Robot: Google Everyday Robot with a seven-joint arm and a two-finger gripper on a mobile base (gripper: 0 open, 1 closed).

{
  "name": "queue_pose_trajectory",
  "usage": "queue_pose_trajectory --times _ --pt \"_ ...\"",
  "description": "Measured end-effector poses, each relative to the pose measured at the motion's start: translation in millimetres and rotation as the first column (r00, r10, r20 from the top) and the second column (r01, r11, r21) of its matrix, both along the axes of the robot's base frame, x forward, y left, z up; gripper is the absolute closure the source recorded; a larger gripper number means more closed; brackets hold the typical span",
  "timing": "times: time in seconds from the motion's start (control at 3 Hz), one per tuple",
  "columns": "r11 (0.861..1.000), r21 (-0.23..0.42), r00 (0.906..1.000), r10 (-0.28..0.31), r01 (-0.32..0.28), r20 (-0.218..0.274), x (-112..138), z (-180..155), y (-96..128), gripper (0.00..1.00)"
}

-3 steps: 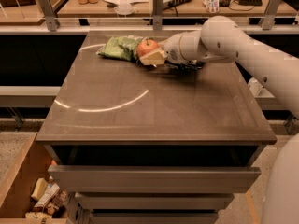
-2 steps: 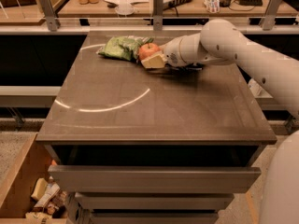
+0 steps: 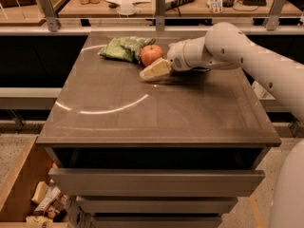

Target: Move apple near green jalapeno chip bag

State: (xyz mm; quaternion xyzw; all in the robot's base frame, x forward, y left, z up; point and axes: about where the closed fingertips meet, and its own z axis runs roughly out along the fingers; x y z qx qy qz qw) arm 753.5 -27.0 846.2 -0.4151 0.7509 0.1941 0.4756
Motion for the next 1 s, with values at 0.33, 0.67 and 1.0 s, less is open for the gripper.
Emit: queue_pose_trajectory --times 0.33,0.67,1.0 --pt "0.999 0.026 0.9943 0.04 -0.043 0.098 -21.9 42.6 2.2 0.0" --pt "0.999 0.034 0.9827 0.025 -0.031 0.183 -48.0 80.2 -12.9 0.0" --pt "0.988 0.032 0.9546 -0.156 0.153 0.254 -85.5 110.5 -78.4 0.0"
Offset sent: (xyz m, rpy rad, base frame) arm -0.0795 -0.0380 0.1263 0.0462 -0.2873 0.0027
